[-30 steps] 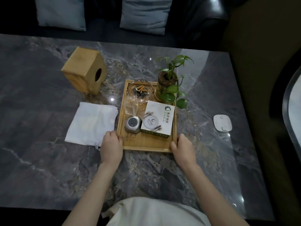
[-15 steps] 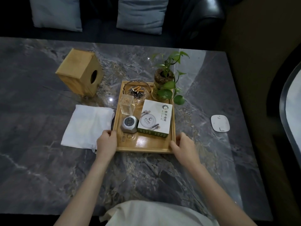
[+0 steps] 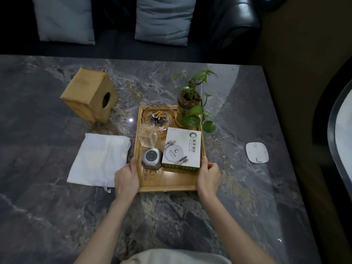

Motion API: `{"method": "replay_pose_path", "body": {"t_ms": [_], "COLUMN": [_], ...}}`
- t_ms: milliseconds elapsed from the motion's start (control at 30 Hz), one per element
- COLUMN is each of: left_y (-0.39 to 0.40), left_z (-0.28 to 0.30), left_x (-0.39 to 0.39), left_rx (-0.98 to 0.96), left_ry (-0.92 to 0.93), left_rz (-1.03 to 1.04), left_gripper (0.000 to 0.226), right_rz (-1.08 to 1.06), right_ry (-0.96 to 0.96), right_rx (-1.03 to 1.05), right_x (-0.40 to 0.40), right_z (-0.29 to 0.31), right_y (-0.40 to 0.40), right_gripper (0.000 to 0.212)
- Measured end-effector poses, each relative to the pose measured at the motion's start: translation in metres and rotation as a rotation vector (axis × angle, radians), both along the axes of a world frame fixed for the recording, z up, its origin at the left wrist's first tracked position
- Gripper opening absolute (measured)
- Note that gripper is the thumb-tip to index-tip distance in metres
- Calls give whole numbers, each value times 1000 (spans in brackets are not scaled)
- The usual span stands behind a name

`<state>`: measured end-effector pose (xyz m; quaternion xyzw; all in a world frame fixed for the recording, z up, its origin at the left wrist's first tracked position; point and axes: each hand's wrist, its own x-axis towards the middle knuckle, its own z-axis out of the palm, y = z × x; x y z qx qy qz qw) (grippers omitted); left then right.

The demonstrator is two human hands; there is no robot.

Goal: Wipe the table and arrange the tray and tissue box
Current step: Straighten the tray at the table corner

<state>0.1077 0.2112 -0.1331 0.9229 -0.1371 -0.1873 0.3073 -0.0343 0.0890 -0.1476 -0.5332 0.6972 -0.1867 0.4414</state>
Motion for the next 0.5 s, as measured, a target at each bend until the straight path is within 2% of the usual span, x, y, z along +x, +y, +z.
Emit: {"method": "replay_pose_path", "body": {"t_ms": [333,500], "left_y": [-41,-84], "left_z": [21,36], "left_x": [-21,-49], "left_rx": [-139,-196], "left_ry": [-130,-126], "left_rz": [-47,-103], "left_gripper": [57,55], "right_rz": [2,-40], "right_ry": [-42,-46], "right_rx": [-141,-224], "right_x": [-27,-58], "right_z": [22,42], "right_y": [-44,-78], "right_gripper": [39,38]}}
